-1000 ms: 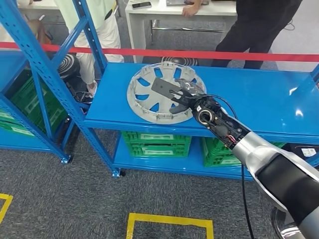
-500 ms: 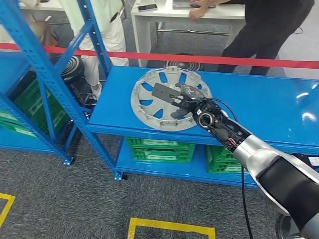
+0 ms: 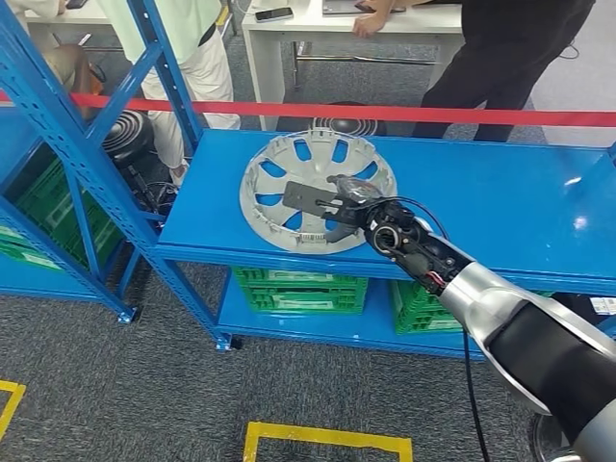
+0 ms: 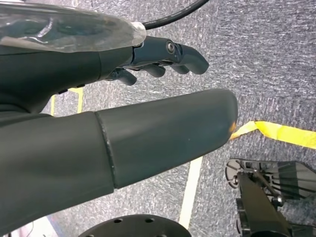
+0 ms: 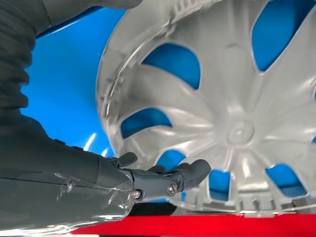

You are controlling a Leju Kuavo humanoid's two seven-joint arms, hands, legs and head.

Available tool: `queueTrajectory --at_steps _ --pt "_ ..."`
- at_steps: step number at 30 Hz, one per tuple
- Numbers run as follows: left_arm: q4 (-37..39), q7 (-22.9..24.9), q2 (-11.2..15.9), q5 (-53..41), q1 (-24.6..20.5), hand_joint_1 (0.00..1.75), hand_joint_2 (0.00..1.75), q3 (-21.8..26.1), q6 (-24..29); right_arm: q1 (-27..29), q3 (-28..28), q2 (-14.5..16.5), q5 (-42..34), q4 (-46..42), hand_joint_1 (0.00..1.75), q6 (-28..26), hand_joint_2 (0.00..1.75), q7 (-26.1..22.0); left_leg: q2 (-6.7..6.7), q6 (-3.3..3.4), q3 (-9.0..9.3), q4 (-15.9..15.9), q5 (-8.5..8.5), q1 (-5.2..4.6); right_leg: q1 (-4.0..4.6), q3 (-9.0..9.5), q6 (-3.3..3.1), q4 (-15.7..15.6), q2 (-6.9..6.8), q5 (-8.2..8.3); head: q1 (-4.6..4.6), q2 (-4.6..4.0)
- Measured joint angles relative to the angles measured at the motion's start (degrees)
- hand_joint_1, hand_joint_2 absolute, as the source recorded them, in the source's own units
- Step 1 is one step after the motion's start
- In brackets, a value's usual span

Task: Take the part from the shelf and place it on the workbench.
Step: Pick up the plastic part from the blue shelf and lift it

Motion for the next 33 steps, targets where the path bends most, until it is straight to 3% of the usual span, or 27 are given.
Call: queueTrajectory --at_steps 5,21,33 --pt "0.00 0.00 0.00 -0.01 0.01 0.00 0.00 -0.25 -0.07 -0.01 0.87 0.60 0.60 1.93 0.00 0.33 1.75 -0.82 -0.02 -0.26 -0.03 0.02 0.02 0.00 -0.03 0.01 -0.02 -0.01 -0.05 0.03 0.01 0.00" --pt "0.00 0.14 0.01 0.29 -0.02 0.00 0.00 -0.33 -0.19 -0.33 2.60 1.64 1.56 5.92 0.00 2.26 1.75 -1.80 -0.04 -0.16 -0.14 0.14 -0.04 -0.07 -0.19 0.07 0.14 -0.26 -0.06 0.13 0.01 0.00" --pt "0.00 -0.04 0.15 0.19 -0.02 0.00 0.00 -0.36 -0.85 -0.79 2.91 1.68 1.38 11.11 0.00 0.75 1.75 -7.68 -0.03 -0.16 -0.14 0.17 -0.04 -0.09 -0.18 0.07 0.14 -0.26 -0.05 0.14 0.01 0.00"
